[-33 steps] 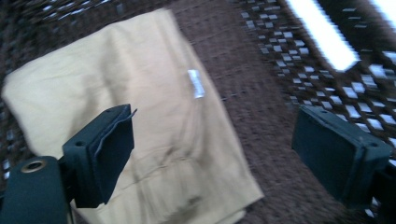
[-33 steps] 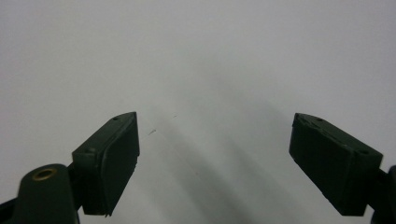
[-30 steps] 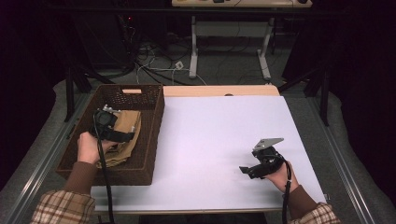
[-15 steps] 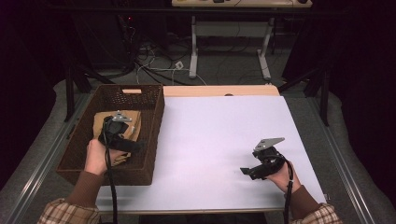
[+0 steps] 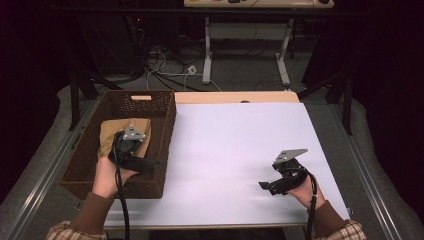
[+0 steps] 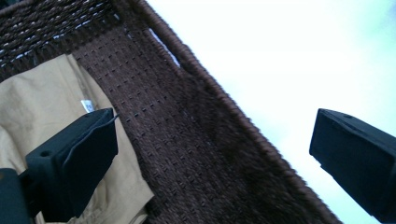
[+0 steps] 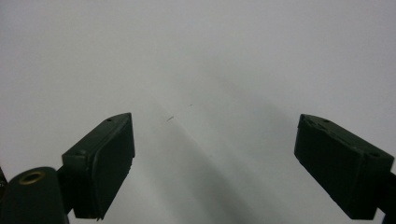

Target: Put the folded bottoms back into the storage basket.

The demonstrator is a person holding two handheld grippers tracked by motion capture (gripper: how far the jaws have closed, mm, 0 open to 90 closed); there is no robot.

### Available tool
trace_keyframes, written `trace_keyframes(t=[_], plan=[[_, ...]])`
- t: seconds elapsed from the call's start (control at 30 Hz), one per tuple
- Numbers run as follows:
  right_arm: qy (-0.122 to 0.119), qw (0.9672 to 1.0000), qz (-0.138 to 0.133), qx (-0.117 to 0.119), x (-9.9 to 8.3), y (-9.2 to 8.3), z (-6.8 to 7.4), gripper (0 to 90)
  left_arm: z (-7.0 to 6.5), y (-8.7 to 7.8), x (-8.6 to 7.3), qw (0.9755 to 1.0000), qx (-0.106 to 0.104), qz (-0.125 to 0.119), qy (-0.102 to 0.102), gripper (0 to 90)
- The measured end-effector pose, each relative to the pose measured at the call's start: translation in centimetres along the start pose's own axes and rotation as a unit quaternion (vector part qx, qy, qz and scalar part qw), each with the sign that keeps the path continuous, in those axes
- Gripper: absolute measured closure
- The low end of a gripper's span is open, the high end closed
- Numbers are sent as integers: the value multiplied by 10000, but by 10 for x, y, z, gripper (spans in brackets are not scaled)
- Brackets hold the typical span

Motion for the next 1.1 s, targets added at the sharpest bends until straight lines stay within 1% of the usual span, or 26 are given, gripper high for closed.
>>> trace_keyframes(t=[0.1, 0.23, 0.37, 0.43, 0.6, 0.63, 0.73, 0.8, 0.83, 0.93, 1.1], plan=[[-8, 10000, -40, 27, -1, -1, 1, 109, -7, -2, -1, 10000, -22, -66, 59, 0], [-20, 10000, -41, 61, -2, -3, 3, 102, -18, -3, -2, 9997, -65, -100, 195, 0], [-48, 9999, -50, 87, -3, -4, 5, 92, -26, -5, -4, 9995, -130, -150, 253, 0], [-52, 9999, -43, 81, -3, -5, 7, 84, -29, -5, -5, 9994, -135, -184, 270, 0], [-67, 9998, -149, 60, -3, -7, 10, 66, -35, -7, -7, 9990, -174, -246, 325, 0], [-58, 9998, -148, 76, -4, -8, 11, 63, -36, -7, -8, 9990, -182, -257, 308, 0], [-69, 9998, -184, 101, -4, -8, 12, 53, -39, -7, -9, 9987, -216, -302, 340, 0], [-74, 9997, -175, 129, -5, -9, 12, 47, -43, -8, -10, 9986, -242, -337, 339, 0], [-61, 9997, -178, 132, -5, -9, 12, 44, -44, -8, -10, 9984, -247, -323, 381, 0], [-75, 9997, -185, 137, -5, -8, 12, 37, -48, -9, -10, 9981, -267, -360, 414, 0], [-82, 9996, -205, 149, -5, -7, 11, 28, -53, -9, -12, 9976, -287, -408, 471, 0]])
Point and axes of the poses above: each handheld gripper's, and its own axes: y roughly forward along the jaws, x roughly out of its top, z roughly to its left, the point moved 1 cm from there along y, roughly forward along the jaws, and after that the axes turned 3 degrees about y, right-handed, at the moved point
